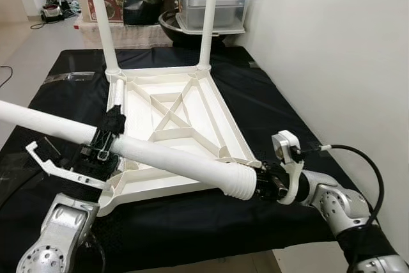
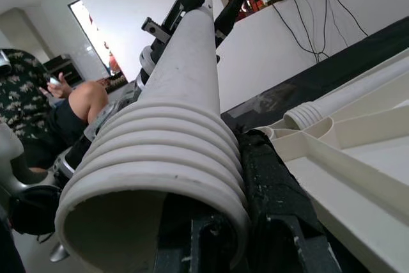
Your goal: Building children table
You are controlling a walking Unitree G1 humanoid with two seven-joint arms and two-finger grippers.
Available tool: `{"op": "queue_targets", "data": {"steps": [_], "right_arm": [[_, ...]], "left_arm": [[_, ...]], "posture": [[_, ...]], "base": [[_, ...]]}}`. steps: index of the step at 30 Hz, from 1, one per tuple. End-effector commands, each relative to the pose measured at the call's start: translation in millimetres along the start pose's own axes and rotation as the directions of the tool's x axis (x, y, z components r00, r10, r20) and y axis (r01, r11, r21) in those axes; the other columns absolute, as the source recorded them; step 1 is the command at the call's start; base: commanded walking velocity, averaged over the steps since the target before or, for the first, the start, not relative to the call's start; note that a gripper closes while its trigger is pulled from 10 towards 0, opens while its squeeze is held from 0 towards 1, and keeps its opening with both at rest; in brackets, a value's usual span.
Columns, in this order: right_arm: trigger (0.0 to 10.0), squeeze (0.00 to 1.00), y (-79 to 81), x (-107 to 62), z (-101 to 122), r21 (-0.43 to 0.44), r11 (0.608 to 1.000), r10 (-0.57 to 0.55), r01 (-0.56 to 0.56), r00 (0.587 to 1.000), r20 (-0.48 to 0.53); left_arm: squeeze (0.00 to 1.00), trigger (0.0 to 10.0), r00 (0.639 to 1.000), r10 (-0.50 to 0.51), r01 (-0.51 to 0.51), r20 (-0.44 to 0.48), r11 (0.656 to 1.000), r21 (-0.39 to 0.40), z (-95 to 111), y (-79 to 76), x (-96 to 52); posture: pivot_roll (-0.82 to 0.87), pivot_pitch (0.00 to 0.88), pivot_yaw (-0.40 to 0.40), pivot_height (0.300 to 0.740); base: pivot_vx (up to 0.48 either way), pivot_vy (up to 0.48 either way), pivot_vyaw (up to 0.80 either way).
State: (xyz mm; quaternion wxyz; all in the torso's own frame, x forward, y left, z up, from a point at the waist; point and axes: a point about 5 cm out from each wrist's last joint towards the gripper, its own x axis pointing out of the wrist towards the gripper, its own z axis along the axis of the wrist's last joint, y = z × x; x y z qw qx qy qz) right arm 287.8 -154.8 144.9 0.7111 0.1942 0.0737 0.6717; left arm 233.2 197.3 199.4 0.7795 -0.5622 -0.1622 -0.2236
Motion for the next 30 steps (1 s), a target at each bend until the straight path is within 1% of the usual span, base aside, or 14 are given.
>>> {"op": "queue_targets", "data": {"steps": [1,2,3,4,5,12,15,17,19,20,22,23,27,30], "right_arm": [[0.0,0.00,-3.9,-3.2,-10,0.001,0.998,-0.059,0.059,0.991,-0.117],[3.6,0.00,-7.8,-2.2,-13,-0.019,0.994,-0.106,0.104,0.983,-0.147],[3.6,0.00,-7.8,-2.2,-13,-0.019,0.994,-0.106,0.104,0.983,-0.147],[10.0,0.29,-13.7,-1.3,-16,-0.027,0.984,-0.177,0.175,0.969,-0.172],[10.0,1.00,-16.5,-0.7,-17,-0.020,0.977,-0.211,0.211,0.959,-0.189],[10.0,1.00,-20.5,-4.3,-13,-0.024,0.965,-0.260,0.260,0.950,-0.174],[10.0,1.00,-24.3,-32.0,-5,-0.032,0.945,-0.327,0.327,0.932,-0.156],[10.0,1.00,-24.3,-32.0,-5,-0.032,0.945,-0.327,0.327,0.932,-0.156],[10.0,0.97,-25.1,-70.5,0,-0.038,0.897,-0.441,0.440,0.885,-0.151],[10.0,0.97,-25.1,-70.5,0,-0.038,0.897,-0.441,0.440,0.885,-0.151],[10.0,0.00,-24.1,-96.6,8,-0.093,0.834,-0.551,0.544,0.821,-0.149],[10.0,0.00,-24.1,-96.6,8,-0.093,0.834,-0.551,0.544,0.821,-0.149],[10.0,0.00,-34.8,-105.6,41,-0.171,0.719,-0.690,0.674,0.722,-0.054],[10.0,0.00,-39.2,-87.2,81,-0.196,0.714,-0.671,0.672,0.737,0.083]], "left_arm": [[0.00,0.0,1.000,-0.003,0.003,-0.005,0.994,0.106,8,-7.4,3.0],[0.00,0.0,1.000,0.016,-0.015,-0.003,0.994,0.109,10,-5.6,3.8],[0.00,0.0,1.000,0.016,-0.015,-0.003,0.994,0.109,10,-5.6,3.8],[0.00,10.0,0.999,0.037,-0.036,-0.005,0.993,0.113,11,-3.1,4.1],[0.00,10.0,0.999,0.047,-0.047,0.001,0.993,0.104,13,-1.7,4.7],[0.00,10.0,0.999,0.047,-0.048,0.013,0.995,0.091,19,-1.6,5.2],[0.00,10.0,0.998,0.048,-0.051,0.032,0.993,0.109,24,-3.4,5.6],[0.00,10.0,0.998,0.048,-0.051,0.032,0.993,0.109,24,-3.4,5.6],[0.00,10.0,0.994,0.057,-0.068,0.093,0.990,0.120,35,-5.1,1.7],[0.00,10.0,0.994,0.057,-0.068,0.093,0.990,0.120,35,-5.1,1.7],[0.00,10.0,0.990,0.080,-0.095,0.117,0.987,0.128,39,-2.2,-4.9],[0.00,10.0,0.990,0.080,-0.095,0.117,0.987,0.128,39,-2.2,-4.9],[0.00,10.0,0.992,0.098,-0.108,0.077,0.985,0.135,31,1.3,-3.1],[0.00,10.0,0.995,0.093,-0.098,0.035,0.984,0.147,24,2.1,4.2]], "posture": [[0.05,0.000,-0.077,0.740],[0.05,0.000,-0.077,0.740],[0.05,0.000,-0.077,0.740],[0.05,0.000,-0.075,0.740],[0.05,0.000,-0.075,0.740],[0.05,0.000,-0.072,0.740],[0.06,0.000,-0.085,0.740],[0.06,0.000,-0.085,0.740],[0.05,0.000,-0.085,0.740],[0.05,0.000,-0.085,0.740],[0.04,0.000,-0.080,0.740],[0.04,0.000,-0.080,0.740],[0.04,0.000,-0.069,0.740],[0.04,0.000,-0.057,0.740]], "base": [[0.000,0.000,0.00],[0.000,0.000,0.00],[0.000,0.000,0.00],[0.000,0.000,0.00],[0.000,0.000,0.00],[0.000,0.000,0.00],[0.000,0.000,0.00],[0.000,0.000,0.00],[0.000,0.000,0.00],[0.000,0.000,0.00],[0.000,0.000,0.00],[0.000,0.000,0.00],[0.000,0.000,0.00],[0.000,0.000,0.00]]}}
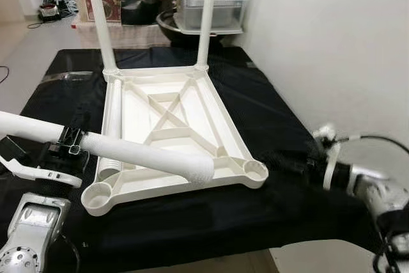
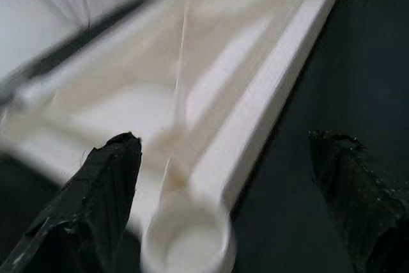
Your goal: Building children table
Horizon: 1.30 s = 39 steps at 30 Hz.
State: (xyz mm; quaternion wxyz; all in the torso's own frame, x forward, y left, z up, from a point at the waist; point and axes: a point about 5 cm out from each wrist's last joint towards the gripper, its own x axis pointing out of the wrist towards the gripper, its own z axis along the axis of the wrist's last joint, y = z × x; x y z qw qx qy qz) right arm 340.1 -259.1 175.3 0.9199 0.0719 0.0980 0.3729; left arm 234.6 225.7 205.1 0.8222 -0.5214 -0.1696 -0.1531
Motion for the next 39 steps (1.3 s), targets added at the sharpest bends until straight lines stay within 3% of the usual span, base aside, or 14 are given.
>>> {"op": "queue_targets", "data": {"steps": [1,2,4,5,7,11,13,14,16,21,22,27,35,39], "right_arm": [[10.0,0.00,13.5,17.8,45,-0.045,0.996,0.079,-0.074,0.986,0.145],[10.0,0.00,13.5,17.8,45,-0.045,0.996,0.079,-0.074,0.986,0.145],[10.0,0.00,31.0,31.7,69,-0.084,0.981,0.187,-0.174,0.964,0.189],[10.0,0.00,50.7,46.2,82,-0.143,0.952,0.292,-0.270,0.943,0.159],[10.0,0.00,78.9,68.9,84,-0.235,0.900,0.383,-0.367,0.923,0.026],[10.0,0.00,96.0,84.9,73,-0.219,0.884,0.399,-0.412,0.911,-0.106],[10.0,0.00,119.3,93.2,58,-0.128,0.843,0.488,-0.522,0.843,-0.226],[10.0,0.00,119.3,93.2,58,-0.128,0.843,0.488,-0.522,0.843,-0.226],[10.0,0.00,132.4,95.9,45,-0.089,0.805,0.539,-0.586,0.787,-0.300],[10.0,0.00,138.5,100.6,34,-0.102,0.794,0.533,-0.600,0.767,-0.357],[10.0,0.00,150.5,103.1,28,-0.079,0.765,0.568,-0.639,0.727,-0.387],[10.0,0.00,168.0,104.4,22,-0.082,0.710,0.608,-0.700,0.667,-0.431],[10.0,0.00,185.2,121.6,-8,-0.142,0.721,0.526,-0.678,0.670,-0.525],[10.0,0.00,184.5,136.3,-25,-0.184,0.754,0.445,-0.631,0.696,-0.563]], "left_arm": [[0.00,10.0,0.997,-0.009,0.014,-0.080,0.998,0.065,-12,-2.0,8.7],[0.00,10.0,0.997,-0.009,0.014,-0.080,0.998,0.065,-12,-2.0,8.7],[0.00,10.0,0.993,0.000,0.012,-0.117,0.995,0.103,-18,-0.1,12.7],[0.00,10.0,0.990,0.005,0.013,-0.142,0.992,0.125,-23,1.0,16.7],[0.00,10.0,0.987,-0.009,0.030,-0.159,0.991,0.127,-28,-0.7,21.5],[0.00,10.0,0.985,-0.023,0.047,-0.171,0.989,0.138,-31,-3.5,23.1],[0.00,10.0,0.979,-0.028,0.060,-0.201,0.986,0.153,-37,-4.9,20.2],[0.00,10.0,0.979,-0.028,0.060,-0.201,0.986,0.153,-37,-4.9,20.2],[0.00,10.0,0.975,-0.030,0.067,-0.220,0.985,0.161,-40,-5.5,17.2],[0.00,10.0,0.973,-0.033,0.074,-0.230,0.982,0.172,-43,-6.0,15.8],[0.00,10.0,0.969,-0.039,0.085,-0.244,0.979,0.183,-46,-6.5,16.1],[0.00,10.0,0.963,-0.041,0.099,-0.267,0.974,0.205,-49,-5.8,17.2],[0.00,10.0,0.953,-0.049,0.116,-0.300,0.971,0.210,-60,-5.7,20.1],[0.00,10.0,0.947,-0.053,0.126,-0.315,0.969,0.215,-64,-6.3,19.6]], "posture": [[0.04,0.000,-0.054,0.740],[0.04,0.000,-0.054,0.740],[0.04,0.000,-0.050,0.740],[0.04,0.000,-0.049,0.740],[0.04,0.000,-0.054,0.740],[0.05,0.000,-0.059,0.740],[0.06,0.000,-0.068,0.740],[0.06,0.000,-0.068,0.740],[0.06,0.000,-0.071,0.740],[0.06,0.000,-0.074,0.740],[0.06,0.000,-0.075,0.740],[0.06,0.000,-0.072,0.740],[0.06,0.000,-0.066,0.740],[0.06,0.000,-0.066,0.740]], "base": [[0.000,0.000,0.00],[0.000,0.000,0.00],[0.000,0.000,0.00],[0.000,0.000,0.00],[0.000,0.000,0.00],[0.000,0.000,0.00],[0.000,0.000,0.00],[0.000,0.000,0.00],[0.000,0.000,0.00],[0.000,0.000,0.00],[0.000,0.000,0.00],[0.000,0.000,0.00],[0.000,0.000,0.00],[0.000,0.000,0.00]]}}
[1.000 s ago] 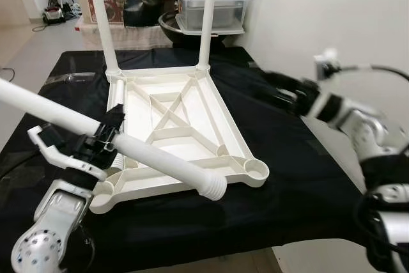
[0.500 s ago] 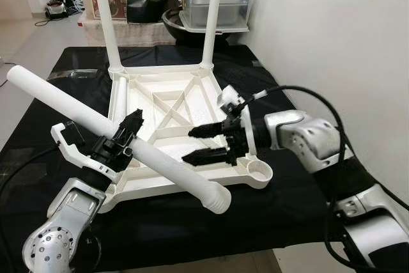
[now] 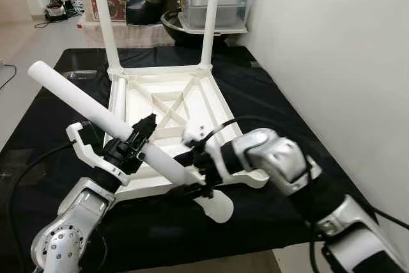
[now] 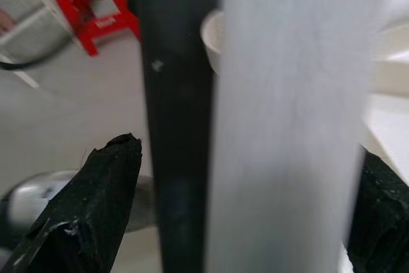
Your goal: Building children table
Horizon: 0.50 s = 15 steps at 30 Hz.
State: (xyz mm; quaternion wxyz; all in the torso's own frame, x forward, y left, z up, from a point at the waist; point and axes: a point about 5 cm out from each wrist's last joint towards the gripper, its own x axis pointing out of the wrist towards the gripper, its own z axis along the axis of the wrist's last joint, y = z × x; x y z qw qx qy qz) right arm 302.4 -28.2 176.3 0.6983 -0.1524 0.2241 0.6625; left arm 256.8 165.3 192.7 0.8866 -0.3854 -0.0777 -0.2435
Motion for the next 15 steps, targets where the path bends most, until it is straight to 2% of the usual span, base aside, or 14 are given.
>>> {"op": "queue_targets", "data": {"steps": [1,3,5,8,9,15], "right_arm": [[10.0,0.00,-8.4,4.0,-4,0.002,0.997,-0.078,0.078,0.997,-0.023],[10.0,0.00,-10.5,6.5,-4,0.008,0.995,-0.101,0.101,0.995,-0.016],[7.1,0.00,-11.2,10.4,-3,0.024,0.993,-0.117,0.117,0.993,-0.009],[7.1,0.00,-10.7,11.3,-3,0.027,0.993,-0.117,0.117,0.993,-0.007],[0.0,0.00,-8.8,12.9,-2,0.028,0.994,-0.108,0.108,0.994,0.007],[0.0,0.00,-4.6,14.7,1,0.032,0.995,-0.094,0.092,0.994,0.052]], "left_arm": [[0.00,10.0,1.000,-0.013,0.013,0.001,1.000,0.006,-1,-1.5,0.9],[0.00,10.0,1.000,-0.013,0.013,0.002,1.000,0.007,0,-1.8,0.7],[0.00,10.0,1.000,-0.008,0.008,0.008,1.000,0.009,-1,-2.1,0.5],[0.00,10.0,1.000,-0.007,0.007,0.009,1.000,0.009,-1,-2.3,0.4],[0.00,10.0,1.000,-0.006,0.006,0.011,1.000,0.008,-2,-2.6,0.3],[0.00,10.0,1.000,0.004,-0.004,0.012,1.000,0.014,-2,-1.1,-0.1]], "posture": [[0.07,0.000,-0.074,0.740],[0.07,0.000,-0.076,0.740],[0.08,0.000,-0.080,0.740],[0.08,0.000,-0.080,0.740],[0.08,0.000,-0.080,0.740],[0.08,0.000,-0.080,0.740]], "base": [[0.000,0.000,0.00],[0.000,0.000,0.00],[0.000,0.000,0.00],[0.000,0.000,0.00],[0.000,0.000,0.00],[0.000,0.000,0.00]]}}
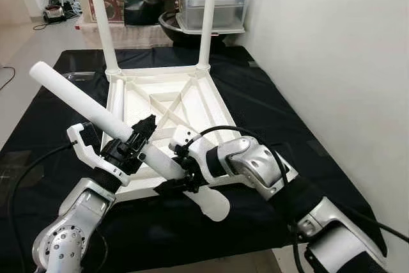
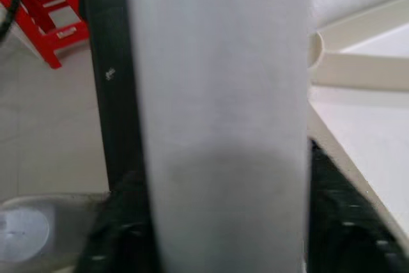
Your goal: Building children table
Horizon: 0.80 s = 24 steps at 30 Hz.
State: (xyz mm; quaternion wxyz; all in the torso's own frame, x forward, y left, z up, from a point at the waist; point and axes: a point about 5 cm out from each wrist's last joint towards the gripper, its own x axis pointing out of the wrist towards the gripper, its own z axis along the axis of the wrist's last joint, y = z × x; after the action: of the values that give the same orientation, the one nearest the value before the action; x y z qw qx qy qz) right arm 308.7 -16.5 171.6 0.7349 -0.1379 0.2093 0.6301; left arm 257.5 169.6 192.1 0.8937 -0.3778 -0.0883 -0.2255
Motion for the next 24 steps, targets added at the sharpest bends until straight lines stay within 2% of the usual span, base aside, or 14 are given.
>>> {"op": "queue_targets", "data": {"steps": [1,6,7,13,21,22,23,24], "right_arm": [[0.0,0.00,1.3,2.0,-2,0.004,1.000,-0.001,0.001,1.000,0.006],[0.0,0.00,10.5,-1.4,-2,-0.014,0.997,0.073,-0.073,0.997,0.026],[0.0,0.00,12.8,-2.8,-3,-0.021,0.996,0.092,-0.092,0.995,0.027],[0.0,0.00,14.5,-5.2,-4,-0.025,0.994,0.108,-0.107,0.994,0.027],[0.0,0.00,6.3,-19.2,0,0.002,0.996,0.085,-0.085,0.994,0.075],[0.0,0.00,2.8,-26.0,0,0.010,0.997,0.079,-0.080,0.993,0.091],[0.0,0.00,2.8,-26.0,0,0.010,0.997,0.079,-0.080,0.993,0.091],[0.0,0.00,-2.6,-35.7,0,0.023,0.997,0.064,-0.067,0.992,0.110]], "left_arm": [[0.00,10.0,1.000,-0.022,0.022,-0.016,1.000,-0.014,-5,-4.5,0.8],[0.00,10.0,1.000,0.011,-0.011,-0.017,1.000,0.029,-7,1.5,0.6],[1.00,10.0,0.999,0.027,-0.026,-0.019,0.999,0.041,-8,4.4,1.0],[1.00,10.0,1.000,0.016,-0.015,-0.017,0.999,0.052,-9,5.1,1.9],[1.00,10.0,0.996,-0.089,0.089,0.002,0.996,0.033,-1,-8.1,-3.0],[1.00,10.0,0.989,-0.145,0.145,-0.006,0.989,0.031,3,-15.6,-7.6],[1.00,10.0,0.989,-0.145,0.145,-0.006,0.989,0.031,3,-15.6,-7.6],[0.00,10.0,0.978,-0.207,0.207,-0.002,0.978,0.016,9,-24.5,-13.1]], "posture": [[0.08,0.000,-0.080,0.740],[0.07,0.000,-0.074,0.740],[0.07,0.000,-0.074,0.740],[0.07,0.000,-0.071,0.740],[0.07,0.000,-0.075,0.740],[0.06,0.000,-0.076,0.740],[0.06,0.000,-0.076,0.740],[0.07,0.000,-0.080,0.740]], "base": [[0.000,0.000,0.00],[0.000,0.000,0.00],[0.000,0.000,0.00],[0.000,0.000,0.00],[0.000,0.000,0.00],[0.000,0.000,0.00],[0.000,0.000,0.00],[0.000,0.000,0.00]]}}
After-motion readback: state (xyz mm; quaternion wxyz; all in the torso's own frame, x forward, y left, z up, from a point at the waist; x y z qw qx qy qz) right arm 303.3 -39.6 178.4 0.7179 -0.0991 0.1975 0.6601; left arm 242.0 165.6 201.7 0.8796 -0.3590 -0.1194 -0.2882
